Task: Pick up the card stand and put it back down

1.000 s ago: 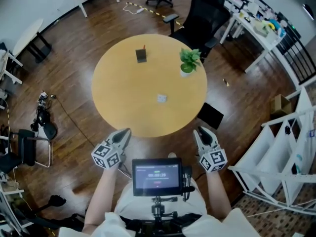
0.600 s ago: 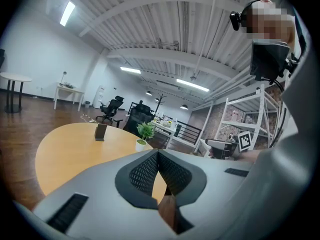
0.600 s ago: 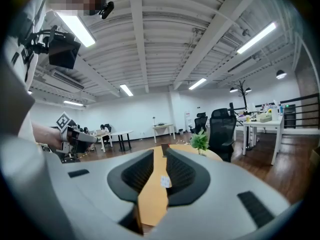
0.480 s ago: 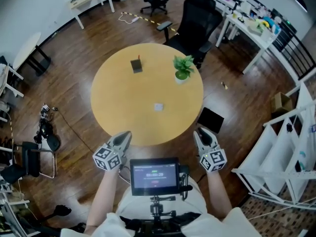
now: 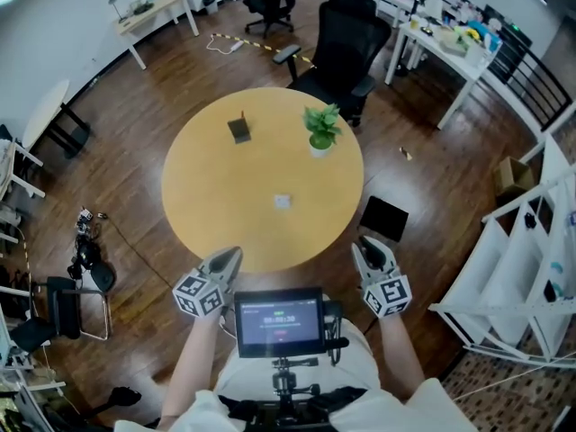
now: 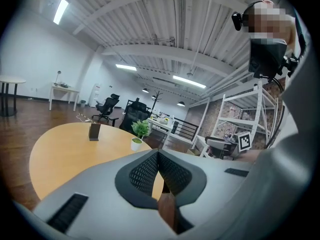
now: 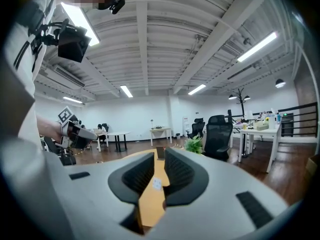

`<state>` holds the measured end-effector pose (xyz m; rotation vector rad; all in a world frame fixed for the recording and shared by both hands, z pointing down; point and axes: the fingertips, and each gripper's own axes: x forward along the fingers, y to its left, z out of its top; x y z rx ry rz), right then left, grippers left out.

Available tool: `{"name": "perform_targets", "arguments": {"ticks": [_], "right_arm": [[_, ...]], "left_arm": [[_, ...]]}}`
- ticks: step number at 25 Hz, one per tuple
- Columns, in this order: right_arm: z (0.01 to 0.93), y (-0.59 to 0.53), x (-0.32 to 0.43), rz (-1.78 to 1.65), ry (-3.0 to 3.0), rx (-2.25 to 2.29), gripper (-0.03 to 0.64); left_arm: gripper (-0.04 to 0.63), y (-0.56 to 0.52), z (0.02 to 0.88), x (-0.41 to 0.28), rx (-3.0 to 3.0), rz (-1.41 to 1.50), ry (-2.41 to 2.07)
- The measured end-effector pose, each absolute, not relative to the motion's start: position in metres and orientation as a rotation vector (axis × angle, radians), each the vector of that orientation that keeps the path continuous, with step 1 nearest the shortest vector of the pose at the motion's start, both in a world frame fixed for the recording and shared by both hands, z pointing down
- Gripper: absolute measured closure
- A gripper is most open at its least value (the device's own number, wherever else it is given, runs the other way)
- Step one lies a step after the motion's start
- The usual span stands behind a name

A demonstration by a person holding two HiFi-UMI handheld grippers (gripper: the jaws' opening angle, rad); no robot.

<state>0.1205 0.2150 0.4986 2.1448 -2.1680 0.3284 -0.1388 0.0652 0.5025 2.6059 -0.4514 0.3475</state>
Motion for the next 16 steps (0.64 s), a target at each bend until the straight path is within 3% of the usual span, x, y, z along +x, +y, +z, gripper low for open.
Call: {"name": "perform_targets", "arguments": {"ticks": [16], "right_arm": [[0.521, 0.287, 0.147, 0.489, -2.115, 2.197, 0.534]], "left_arm": [[0.6, 0.144, 0.528, -0.081, 2.537, 0.467, -0.329]]}}
